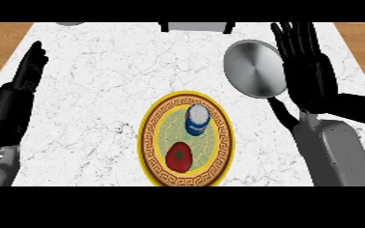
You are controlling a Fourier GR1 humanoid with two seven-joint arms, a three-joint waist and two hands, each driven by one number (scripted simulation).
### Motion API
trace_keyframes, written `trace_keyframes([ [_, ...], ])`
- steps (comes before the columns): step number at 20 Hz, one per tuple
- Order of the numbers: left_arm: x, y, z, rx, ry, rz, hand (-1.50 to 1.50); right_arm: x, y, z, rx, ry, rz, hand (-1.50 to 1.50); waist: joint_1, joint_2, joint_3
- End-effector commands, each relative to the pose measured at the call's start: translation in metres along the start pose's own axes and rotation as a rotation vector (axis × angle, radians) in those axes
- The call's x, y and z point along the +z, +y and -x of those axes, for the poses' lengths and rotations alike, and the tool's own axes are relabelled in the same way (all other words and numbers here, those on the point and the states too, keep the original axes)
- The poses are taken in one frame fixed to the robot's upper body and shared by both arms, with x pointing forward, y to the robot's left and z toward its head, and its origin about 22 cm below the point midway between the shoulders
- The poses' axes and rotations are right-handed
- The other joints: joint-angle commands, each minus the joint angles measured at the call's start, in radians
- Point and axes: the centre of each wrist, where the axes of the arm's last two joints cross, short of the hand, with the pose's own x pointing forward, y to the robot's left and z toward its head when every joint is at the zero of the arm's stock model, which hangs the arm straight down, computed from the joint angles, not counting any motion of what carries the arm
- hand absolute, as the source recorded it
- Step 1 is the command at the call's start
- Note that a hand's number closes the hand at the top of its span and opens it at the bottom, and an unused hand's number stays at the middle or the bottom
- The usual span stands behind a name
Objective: Pick the can from the plate and place it in the pan
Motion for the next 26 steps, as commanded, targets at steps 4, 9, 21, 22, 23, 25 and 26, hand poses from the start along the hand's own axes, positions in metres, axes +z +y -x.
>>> trace_keyframes([
  [4, 0.005, -0.019, 0.019, 0.223, 0.168, -0.012, 0.00, -0.056, 0.022, -0.029, -0.040, 0.053, -0.245, 1.50, 0.006, 0.019, 0.031],
  [9, 0.020, -0.038, 0.031, 0.393, 0.319, 0.002, 0.00, -0.007, -0.005, 0.006, 0.399, 0.143, -0.169, 1.50, -0.025, 0.012, 0.030],
  [21, 0.012, -0.037, 0.028, 0.420, 0.331, 0.020, 0.00, 0.005, -0.036, -0.051, 0.780, 0.159, -0.446, -1.50, -0.010, 0.014, 0.031],
  [22, -0.005, -0.046, 0.031, 0.378, 0.334, 0.011, 0.00, -0.001, -0.028, -0.057, 0.774, 0.126, -0.447, -1.50, -0.017, 0.016, 0.032],
  [23, 0.009, -0.056, 0.033, 0.407, 0.331, 0.013, 0.00, -0.015, -0.030, -0.065, 0.773, 0.139, -0.458, -1.50, -0.010, 0.015, 0.032],
  [25, -0.012, -0.034, 0.025, 0.408, 0.315, 0.009, 0.00, -0.014, 0.004, -0.058, 0.843, 0.191, -0.526, -1.50, -0.010, 0.015, 0.031],
  [26, -0.002, -0.048, 0.032, 0.410, 0.322, 0.018, 0.00, -0.031, 0.004, -0.069, 0.898, 0.202, -0.568, -1.50, -0.003, 0.016, 0.030],
])
